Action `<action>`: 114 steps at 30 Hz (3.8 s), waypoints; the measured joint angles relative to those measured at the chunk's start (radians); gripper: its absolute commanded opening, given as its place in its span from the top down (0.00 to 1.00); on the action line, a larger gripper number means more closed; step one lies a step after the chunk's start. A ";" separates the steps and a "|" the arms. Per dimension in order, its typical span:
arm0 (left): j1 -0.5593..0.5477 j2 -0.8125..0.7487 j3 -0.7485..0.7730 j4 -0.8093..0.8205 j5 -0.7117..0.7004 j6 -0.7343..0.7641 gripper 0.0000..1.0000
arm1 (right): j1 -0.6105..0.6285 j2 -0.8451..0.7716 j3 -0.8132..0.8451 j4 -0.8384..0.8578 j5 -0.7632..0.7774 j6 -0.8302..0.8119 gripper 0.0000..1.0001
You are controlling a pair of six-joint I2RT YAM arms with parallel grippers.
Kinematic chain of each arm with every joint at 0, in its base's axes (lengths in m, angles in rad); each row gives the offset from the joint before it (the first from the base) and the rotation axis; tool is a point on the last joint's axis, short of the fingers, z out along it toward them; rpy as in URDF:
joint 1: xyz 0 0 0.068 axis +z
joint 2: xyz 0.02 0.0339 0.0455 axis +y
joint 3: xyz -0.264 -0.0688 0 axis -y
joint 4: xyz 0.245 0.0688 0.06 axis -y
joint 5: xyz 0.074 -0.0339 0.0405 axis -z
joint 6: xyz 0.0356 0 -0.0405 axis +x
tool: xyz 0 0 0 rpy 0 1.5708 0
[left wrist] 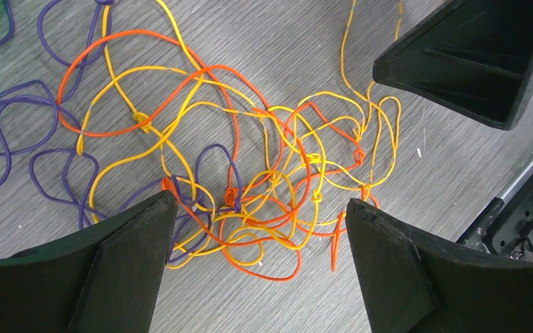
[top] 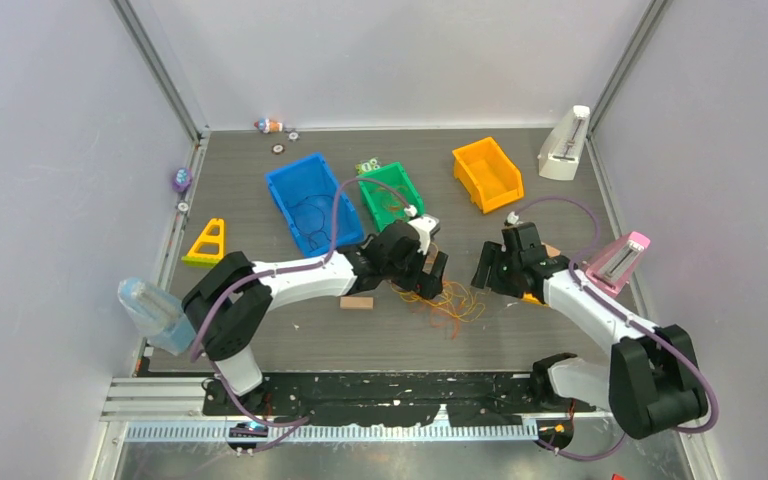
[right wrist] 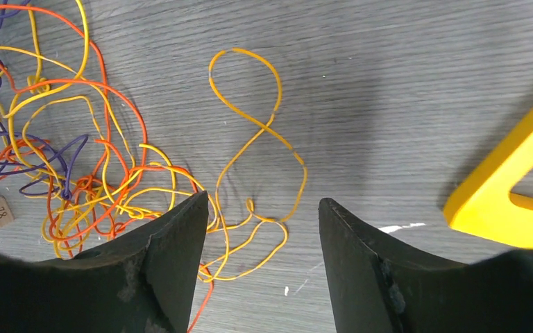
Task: Untangle the cables
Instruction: Untie the cable.
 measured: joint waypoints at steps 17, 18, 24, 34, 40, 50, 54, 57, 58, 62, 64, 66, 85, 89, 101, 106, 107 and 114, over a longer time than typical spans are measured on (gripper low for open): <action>0.000 -0.251 -0.195 0.031 -0.196 0.015 0.12 | 0.088 0.243 0.076 0.108 0.113 0.042 0.58; 0.000 -0.271 -0.209 0.042 -0.208 0.015 0.12 | 0.097 0.246 0.077 0.106 0.127 0.042 0.65; 0.000 -0.330 -0.267 0.074 -0.256 0.015 0.11 | 0.143 0.297 0.127 0.052 0.208 0.017 0.95; 0.000 -0.360 -0.272 0.071 -0.287 0.032 0.09 | 0.148 0.170 0.225 -0.019 0.217 -0.082 0.95; 0.000 -0.428 -0.277 0.088 -0.251 0.084 0.06 | 0.148 -0.010 0.356 -0.021 0.143 -0.168 0.95; 0.000 -0.512 -0.276 0.206 -0.112 0.204 0.00 | 0.148 -0.183 0.476 0.014 -0.126 -0.208 0.94; 0.000 -0.515 -0.249 0.245 -0.092 0.249 0.01 | 0.148 -0.208 0.504 0.023 -0.178 -0.207 0.95; 0.000 -0.496 -0.183 0.253 -0.089 0.274 0.01 | 0.148 -0.212 0.516 0.035 -0.215 -0.204 0.95; 0.000 -0.483 -0.157 0.263 -0.084 0.278 0.01 | 0.148 -0.212 0.518 0.041 -0.225 -0.202 0.95; 0.000 -0.430 -0.106 0.343 -0.043 0.277 0.03 | 0.148 -0.211 0.519 0.055 -0.259 -0.192 0.95; 0.000 -0.383 -0.105 0.396 -0.015 0.267 0.05 | 0.148 -0.211 0.525 0.055 -0.269 -0.182 0.95; 0.000 -0.320 -0.105 0.436 0.017 0.245 0.07 | 0.148 -0.207 0.541 0.055 -0.270 -0.170 0.95; 0.000 -0.021 -0.317 0.657 0.100 0.109 0.40 | 0.150 -0.281 0.795 0.053 0.284 -0.105 0.95; 0.000 -0.061 -0.451 0.719 0.089 0.052 0.42 | 0.150 -0.266 0.868 0.050 0.430 -0.142 0.95; 0.000 -0.248 -0.676 0.680 -0.024 -0.031 0.49 | 0.140 -0.128 1.119 0.063 0.630 -0.220 0.95; 0.000 -0.378 -0.708 0.592 -0.072 -0.039 0.49 | 0.130 -0.111 1.072 0.061 0.629 -0.218 0.95; 0.000 -0.415 -0.707 0.572 -0.079 -0.038 0.49 | 0.123 -0.101 1.062 0.061 0.629 -0.216 0.95; 0.000 -0.620 -0.652 0.399 -0.120 0.018 0.43 | 0.058 0.003 0.989 0.085 0.587 -0.192 0.95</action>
